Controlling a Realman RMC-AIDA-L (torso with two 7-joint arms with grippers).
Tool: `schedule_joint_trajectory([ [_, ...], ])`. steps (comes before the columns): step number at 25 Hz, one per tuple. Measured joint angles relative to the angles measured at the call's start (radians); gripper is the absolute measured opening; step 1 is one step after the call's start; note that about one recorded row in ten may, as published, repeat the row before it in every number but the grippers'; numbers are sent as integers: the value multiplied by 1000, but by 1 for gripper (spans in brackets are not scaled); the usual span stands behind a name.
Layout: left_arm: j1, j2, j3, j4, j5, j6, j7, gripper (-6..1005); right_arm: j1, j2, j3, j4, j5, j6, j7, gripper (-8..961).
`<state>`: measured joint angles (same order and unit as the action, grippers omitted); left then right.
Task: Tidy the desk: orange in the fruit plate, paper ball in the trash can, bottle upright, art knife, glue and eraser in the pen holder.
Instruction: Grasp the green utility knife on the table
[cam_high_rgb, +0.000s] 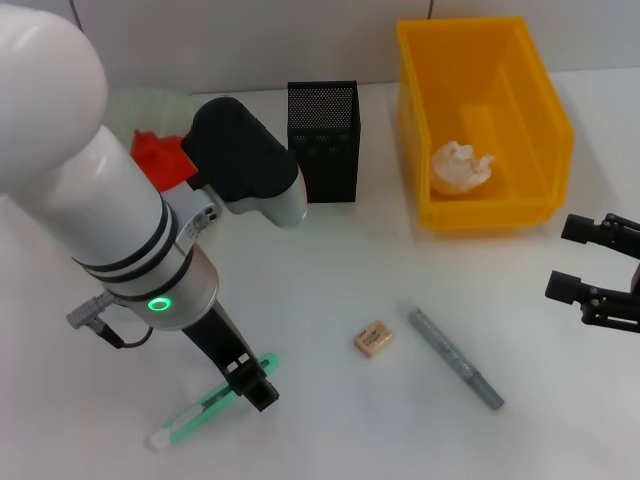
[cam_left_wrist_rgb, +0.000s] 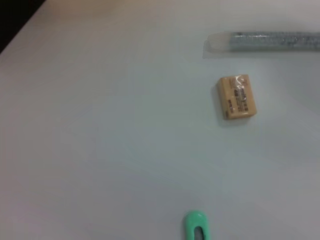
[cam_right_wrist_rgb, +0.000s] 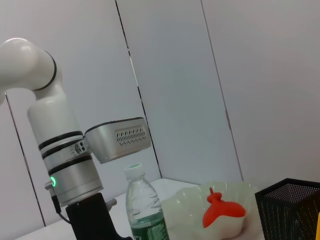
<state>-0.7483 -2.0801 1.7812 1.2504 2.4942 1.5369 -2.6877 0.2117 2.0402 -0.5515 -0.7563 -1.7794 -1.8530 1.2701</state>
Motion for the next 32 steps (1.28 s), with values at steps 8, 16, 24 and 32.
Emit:
schedule_joint_trajectory([
  [8,0,0,8,-12,2,-8,0,699,0,0,1,0,-8,0,0,802],
  [16,-1,0,29,-25,29,-15,-5,692,0,0,1,1,-8,0,0,801],
  [24,-6,0,42,-25,28,-13,-4,685,0,0,1,2,-8,0,-1,800],
  [32,-8,0,44,-25,29,-9,-6,612,0,0,1,2,-8,0,-1,799],
])
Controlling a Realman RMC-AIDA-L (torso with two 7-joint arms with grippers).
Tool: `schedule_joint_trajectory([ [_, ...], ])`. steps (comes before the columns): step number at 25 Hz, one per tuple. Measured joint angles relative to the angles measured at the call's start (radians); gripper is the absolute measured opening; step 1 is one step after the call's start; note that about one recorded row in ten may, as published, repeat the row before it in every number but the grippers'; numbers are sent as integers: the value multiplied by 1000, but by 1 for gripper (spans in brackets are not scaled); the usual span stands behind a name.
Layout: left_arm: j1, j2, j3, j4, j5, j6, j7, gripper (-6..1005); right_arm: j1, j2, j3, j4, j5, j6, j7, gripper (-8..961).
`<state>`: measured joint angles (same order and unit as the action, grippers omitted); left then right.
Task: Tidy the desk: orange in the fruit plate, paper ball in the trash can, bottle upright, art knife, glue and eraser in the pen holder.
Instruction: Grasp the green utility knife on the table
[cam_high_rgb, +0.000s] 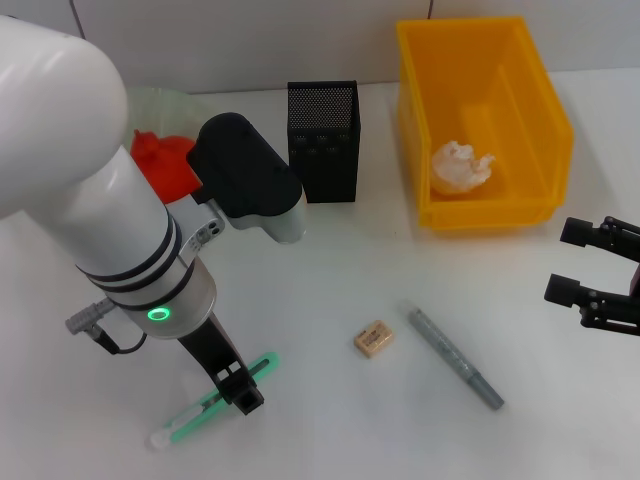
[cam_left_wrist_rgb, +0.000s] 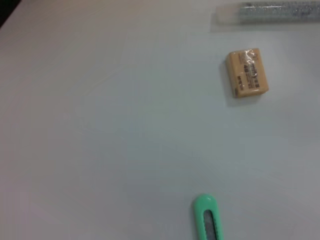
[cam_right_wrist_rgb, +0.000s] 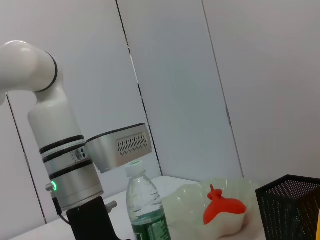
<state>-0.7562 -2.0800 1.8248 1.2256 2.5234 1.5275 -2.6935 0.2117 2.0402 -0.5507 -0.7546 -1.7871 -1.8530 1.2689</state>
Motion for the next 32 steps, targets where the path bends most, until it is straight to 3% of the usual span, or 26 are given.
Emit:
schedule_joint_trajectory([
  [24,-14,0,17,-39,-6,-7,2,571,-2,0,0,0,0,1,0,797],
  [29,-15,0,20,-41,-7,-7,0,375,-4,0,0,0,0,2,0,797],
  [32,-15,0,22,-41,-8,-6,-1,369,-5,0,0,0,0,2,-1,796],
])
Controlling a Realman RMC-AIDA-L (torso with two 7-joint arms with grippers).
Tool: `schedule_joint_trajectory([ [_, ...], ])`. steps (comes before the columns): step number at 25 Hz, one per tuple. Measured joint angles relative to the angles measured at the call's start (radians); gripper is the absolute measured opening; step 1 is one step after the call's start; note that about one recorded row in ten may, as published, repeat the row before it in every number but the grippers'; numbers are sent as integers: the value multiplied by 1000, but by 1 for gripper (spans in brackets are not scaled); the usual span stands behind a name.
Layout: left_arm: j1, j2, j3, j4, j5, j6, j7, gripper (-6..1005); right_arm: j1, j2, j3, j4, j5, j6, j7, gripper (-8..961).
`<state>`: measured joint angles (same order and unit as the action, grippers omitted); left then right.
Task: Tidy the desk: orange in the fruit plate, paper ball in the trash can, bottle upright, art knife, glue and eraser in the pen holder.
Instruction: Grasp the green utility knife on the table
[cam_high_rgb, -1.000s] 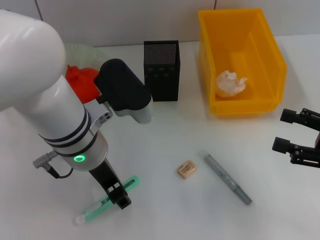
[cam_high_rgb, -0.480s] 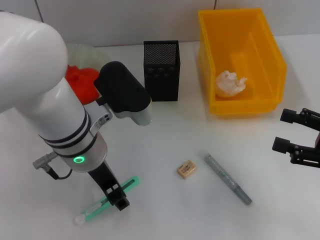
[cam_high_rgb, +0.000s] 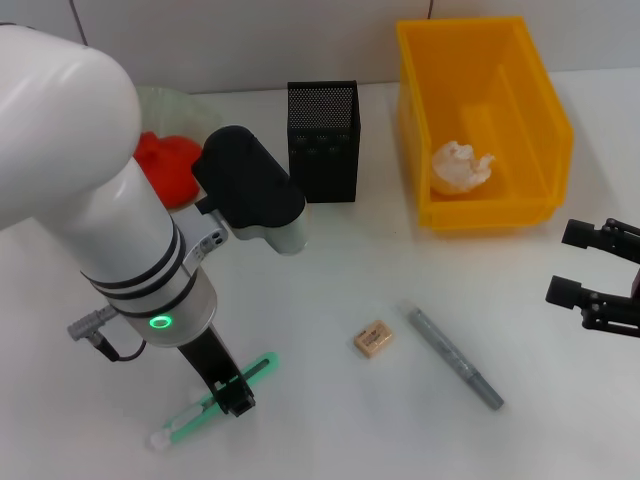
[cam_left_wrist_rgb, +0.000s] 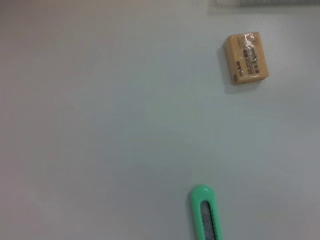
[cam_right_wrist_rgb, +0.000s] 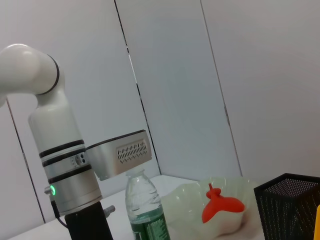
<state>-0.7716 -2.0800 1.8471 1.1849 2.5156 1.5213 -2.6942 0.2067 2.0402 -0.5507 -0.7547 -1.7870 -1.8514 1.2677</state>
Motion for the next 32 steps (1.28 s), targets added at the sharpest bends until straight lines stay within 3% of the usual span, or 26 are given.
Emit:
schedule_joint_trajectory([
  [32,-5,0,38,-11,1,-16,15,339,-6,0,2,0,0,-2,-10,793],
])
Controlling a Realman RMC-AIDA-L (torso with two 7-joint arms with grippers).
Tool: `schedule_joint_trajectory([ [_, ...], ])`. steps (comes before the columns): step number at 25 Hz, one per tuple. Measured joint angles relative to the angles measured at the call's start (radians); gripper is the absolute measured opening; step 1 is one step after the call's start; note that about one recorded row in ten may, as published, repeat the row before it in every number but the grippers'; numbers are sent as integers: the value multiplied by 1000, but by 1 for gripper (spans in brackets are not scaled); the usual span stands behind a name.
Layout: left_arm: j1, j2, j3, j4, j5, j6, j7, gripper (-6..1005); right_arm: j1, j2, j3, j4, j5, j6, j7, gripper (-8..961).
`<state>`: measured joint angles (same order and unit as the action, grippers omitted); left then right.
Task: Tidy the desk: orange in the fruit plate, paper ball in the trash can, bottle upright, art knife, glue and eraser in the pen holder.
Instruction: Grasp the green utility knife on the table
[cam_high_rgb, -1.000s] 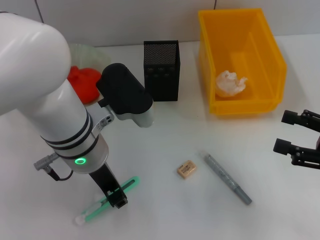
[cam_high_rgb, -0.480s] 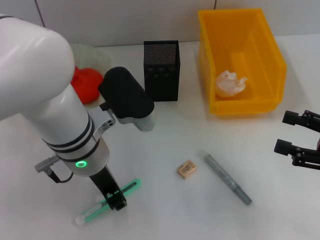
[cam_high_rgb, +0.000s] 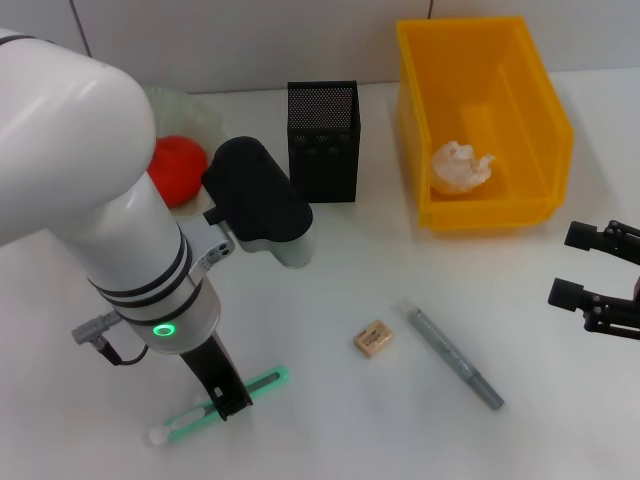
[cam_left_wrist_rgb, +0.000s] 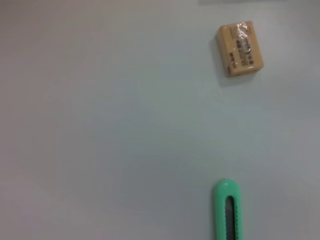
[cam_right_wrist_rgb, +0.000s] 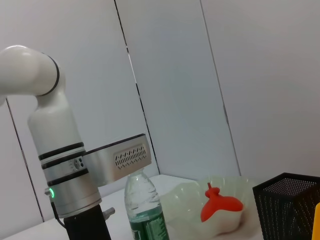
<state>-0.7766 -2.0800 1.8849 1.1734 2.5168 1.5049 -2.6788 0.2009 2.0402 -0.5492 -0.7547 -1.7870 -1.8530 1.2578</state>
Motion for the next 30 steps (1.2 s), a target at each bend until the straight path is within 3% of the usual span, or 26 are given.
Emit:
schedule_joint_trajectory([
  [5,-6,0,-1,1,-5,5,4,175,0,0,3,0,0,-3,0,793],
  [10,-7,0,-3,0,-6,8,6,167,0,0,8,0,0,-5,0,792],
  [14,-7,0,-7,8,-5,8,7,22,0,0,10,0,0,-7,0,792],
  [18,-6,0,1,21,-3,10,-2,7,0,0,13,0,0,-8,0,792],
  [25,-4,0,2,37,-8,20,-16,177,-1,0,13,0,0,-8,0,791],
  [30,-5,0,11,35,-8,18,-20,407,-2,0,12,0,0,-8,0,790],
])
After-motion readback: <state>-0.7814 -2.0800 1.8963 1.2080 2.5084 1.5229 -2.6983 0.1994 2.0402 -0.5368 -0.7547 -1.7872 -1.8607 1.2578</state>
